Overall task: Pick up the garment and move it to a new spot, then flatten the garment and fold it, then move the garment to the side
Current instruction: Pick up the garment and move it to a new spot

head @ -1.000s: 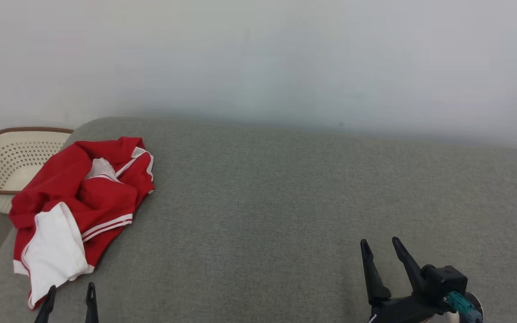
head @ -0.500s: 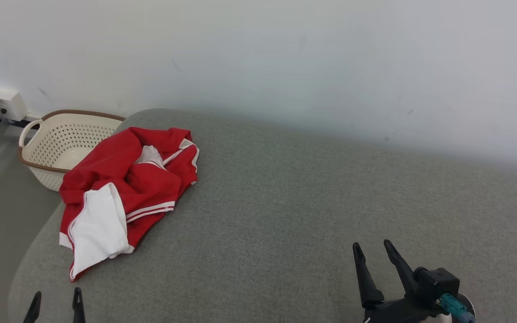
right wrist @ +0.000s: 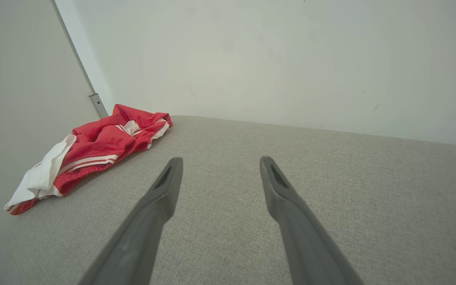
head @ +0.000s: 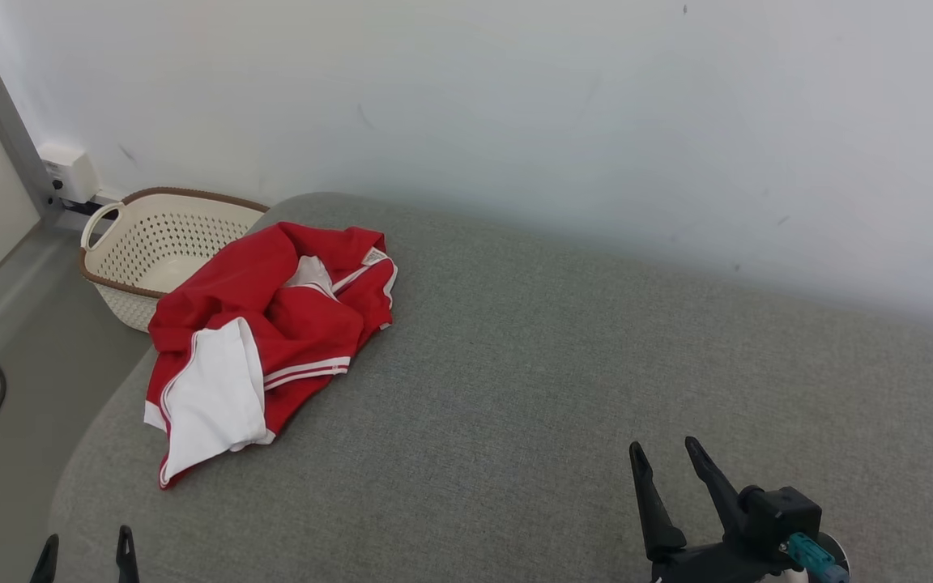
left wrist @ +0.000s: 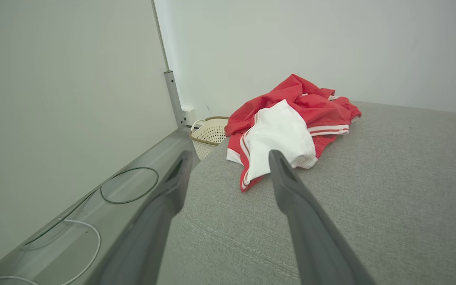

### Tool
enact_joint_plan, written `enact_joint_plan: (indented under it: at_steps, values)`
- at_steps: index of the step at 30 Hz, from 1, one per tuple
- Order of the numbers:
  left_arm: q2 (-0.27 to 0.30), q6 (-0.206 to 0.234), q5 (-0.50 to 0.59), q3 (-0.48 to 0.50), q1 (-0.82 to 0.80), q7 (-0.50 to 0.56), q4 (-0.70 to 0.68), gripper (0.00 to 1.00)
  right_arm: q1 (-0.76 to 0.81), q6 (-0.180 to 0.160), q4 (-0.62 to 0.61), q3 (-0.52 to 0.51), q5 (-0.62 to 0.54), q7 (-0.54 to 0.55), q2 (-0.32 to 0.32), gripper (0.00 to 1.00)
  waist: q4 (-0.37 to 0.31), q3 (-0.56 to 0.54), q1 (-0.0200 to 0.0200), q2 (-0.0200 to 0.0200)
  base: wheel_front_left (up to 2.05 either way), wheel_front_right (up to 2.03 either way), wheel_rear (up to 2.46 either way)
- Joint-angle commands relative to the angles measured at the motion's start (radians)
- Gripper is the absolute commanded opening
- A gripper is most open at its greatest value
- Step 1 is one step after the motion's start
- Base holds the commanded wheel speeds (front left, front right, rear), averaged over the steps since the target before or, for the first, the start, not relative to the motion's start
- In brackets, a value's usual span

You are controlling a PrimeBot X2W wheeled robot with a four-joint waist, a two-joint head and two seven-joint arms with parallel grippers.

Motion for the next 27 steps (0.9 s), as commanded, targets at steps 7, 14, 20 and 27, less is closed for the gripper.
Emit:
enact_joint_plan:
  at_steps: [7, 14, 20, 27]
  values:
    - [0.008, 0.006, -0.016, 0.003, -0.001, -0.001, -0.002, 1.0, -0.01, 0.001, 0.006, 0.007, 0.006, -0.007, -0.002, 1.0, -0.009, 0.005, 0.0, 0.0, 0.0, 0.0, 0.0]
    - [0.016, -0.015, -0.049, 0.004, -0.051, 0.0, -0.01, 1.0, -0.018, 0.001, 0.011, 0.009, 0.004, -0.006, -0.002, 1.0, -0.031, 0.013, 0.0, 0.0, 0.0, 0.0, 0.0]
    - [0.044, -0.05, -0.088, 0.021, -0.145, -0.002, 0.009, 1.0, -0.029, 0.001, 0.006, 0.012, 0.0, 0.0, -0.002, 1.0, -0.065, 0.031, 0.0, 0.0, 0.0, 0.0, 0.0]
    - [0.092, -0.1, -0.131, 0.032, -0.293, 0.023, 0.039, 1.0, -0.048, 0.001, -0.005, 0.01, -0.013, 0.008, -0.002, 1.0, -0.121, 0.077, 0.0, 0.0, 0.0, 0.0, 0.0]
